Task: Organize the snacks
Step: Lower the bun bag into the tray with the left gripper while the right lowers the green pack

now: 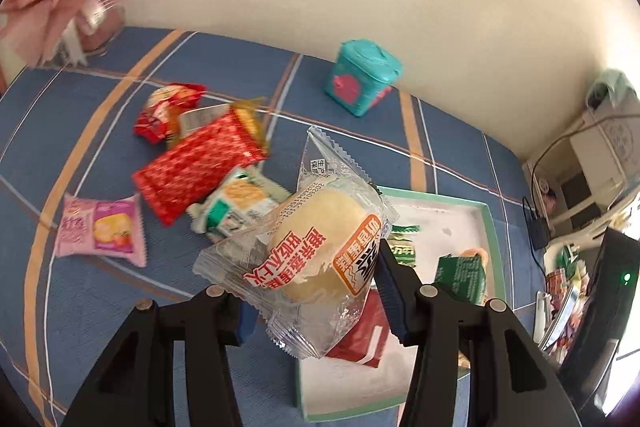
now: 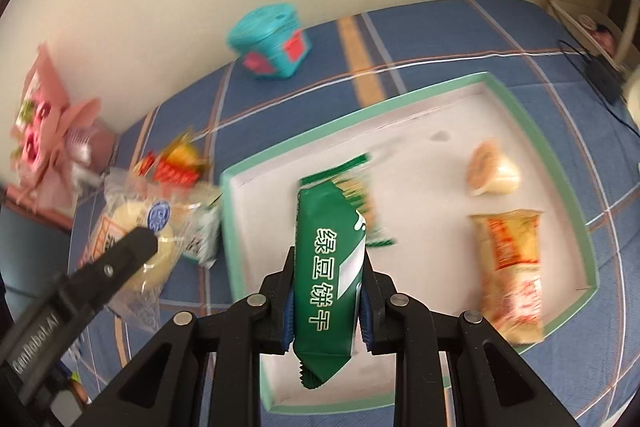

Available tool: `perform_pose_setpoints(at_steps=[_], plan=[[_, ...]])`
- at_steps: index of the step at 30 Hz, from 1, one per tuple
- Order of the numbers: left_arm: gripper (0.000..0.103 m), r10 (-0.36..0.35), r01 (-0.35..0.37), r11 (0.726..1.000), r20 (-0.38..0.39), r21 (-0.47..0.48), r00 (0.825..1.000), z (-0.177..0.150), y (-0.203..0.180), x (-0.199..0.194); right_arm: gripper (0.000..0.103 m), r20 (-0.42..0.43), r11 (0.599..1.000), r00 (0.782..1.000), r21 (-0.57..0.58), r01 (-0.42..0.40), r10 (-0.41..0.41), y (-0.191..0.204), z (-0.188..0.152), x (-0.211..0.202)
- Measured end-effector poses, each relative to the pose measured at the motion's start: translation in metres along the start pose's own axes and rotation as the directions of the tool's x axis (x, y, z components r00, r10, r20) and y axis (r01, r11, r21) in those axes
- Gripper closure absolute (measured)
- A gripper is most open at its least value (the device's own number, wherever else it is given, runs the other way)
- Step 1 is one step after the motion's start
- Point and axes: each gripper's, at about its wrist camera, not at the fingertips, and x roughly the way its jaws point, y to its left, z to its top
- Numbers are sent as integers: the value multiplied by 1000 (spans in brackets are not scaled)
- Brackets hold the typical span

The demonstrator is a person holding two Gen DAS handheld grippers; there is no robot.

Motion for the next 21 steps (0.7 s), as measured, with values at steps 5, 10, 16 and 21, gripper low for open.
perform_pose_setpoints(at_steps=[5, 10, 16, 21], plan=[[50, 15, -15, 999, -8, 35, 1000, 4, -17, 20, 77, 4, 999, 1000, 41, 3, -3, -17, 12, 5], [50, 19, -18, 999, -28, 36, 999, 7, -24, 42, 77, 0, 998, 999, 44, 37, -37, -24, 21, 15], [50, 15, -14, 1000, -48, 22, 999, 12, -26, 68, 77, -10, 997, 997, 28, 72, -72, -29, 30, 32], [50, 6, -5, 1000, -59, 16, 998, 13, -30, 88, 77, -4, 995, 995, 19, 103, -102, -35, 39, 42]])
